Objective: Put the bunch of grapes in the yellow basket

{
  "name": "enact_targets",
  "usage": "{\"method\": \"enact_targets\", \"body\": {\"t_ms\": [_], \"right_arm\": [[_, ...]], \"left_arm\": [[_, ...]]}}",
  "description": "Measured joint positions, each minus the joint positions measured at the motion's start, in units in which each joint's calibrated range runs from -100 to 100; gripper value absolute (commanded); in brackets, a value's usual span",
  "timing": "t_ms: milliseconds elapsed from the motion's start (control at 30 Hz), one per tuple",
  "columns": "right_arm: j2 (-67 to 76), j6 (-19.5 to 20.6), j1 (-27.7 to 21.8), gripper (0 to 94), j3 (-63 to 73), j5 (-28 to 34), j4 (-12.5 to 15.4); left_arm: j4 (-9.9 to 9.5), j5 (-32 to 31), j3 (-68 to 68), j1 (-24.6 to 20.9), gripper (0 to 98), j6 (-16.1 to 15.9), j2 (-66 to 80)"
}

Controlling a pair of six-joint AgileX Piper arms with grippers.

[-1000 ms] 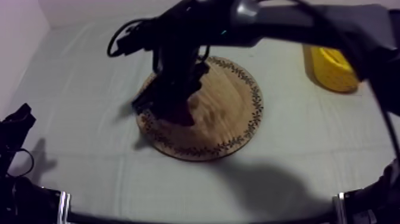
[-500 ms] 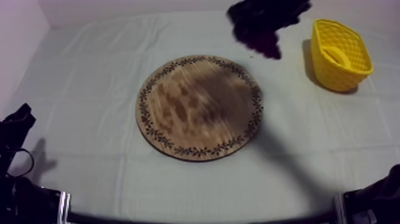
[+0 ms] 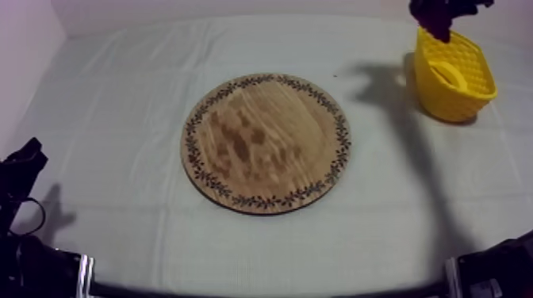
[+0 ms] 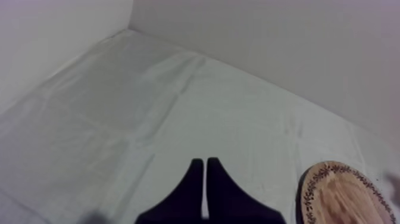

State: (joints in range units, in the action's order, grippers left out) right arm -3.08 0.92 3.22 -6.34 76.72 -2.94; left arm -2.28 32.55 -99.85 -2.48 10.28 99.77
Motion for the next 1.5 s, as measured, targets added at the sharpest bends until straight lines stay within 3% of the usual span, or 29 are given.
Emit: {"method": "enact_targets", "body": {"t_ms": [333, 433, 633, 833, 967, 1100, 1500], "right_arm": [[-10.1, 0.5, -7.8, 40.7, 5.3, -0.9, -1.6], [-13.0, 0.6, -9.3, 50.0, 7.0, -0.6, -2.2], [-18.7, 2.7, -10.6, 78.1, 9.3, 1.0, -4.5], [-20.1, 2.2, -11.5, 82.4, 9.6, 1.4, -4.6], [-16.8, 1.1, -11.3, 76.7, 7.9, 0.9, -3.4], [-10.8, -0.7, -10.5, 65.1, 4.2, -0.2, -2.0], [20.4, -6.1, -6.6, 12.6, -16.6, -5.7, 3.5]], "left_arm": [[0.00, 0.0, 0.0, 0.0, 0.0, 0.0, 0.0], [0.00, 0.0, 0.0, 0.0, 0.0, 0.0, 0.0], [0.00, 0.0, 0.0, 0.0, 0.0, 0.0, 0.0], [0.00, 0.0, 0.0, 0.0, 0.0, 0.0, 0.0], [0.00, 0.0, 0.0, 0.0, 0.0, 0.0, 0.0], [0.00, 0.0, 0.0, 0.0, 0.0, 0.0, 0.0], [0.00, 0.0, 0.0, 0.0, 0.0, 0.0, 0.0]]}}
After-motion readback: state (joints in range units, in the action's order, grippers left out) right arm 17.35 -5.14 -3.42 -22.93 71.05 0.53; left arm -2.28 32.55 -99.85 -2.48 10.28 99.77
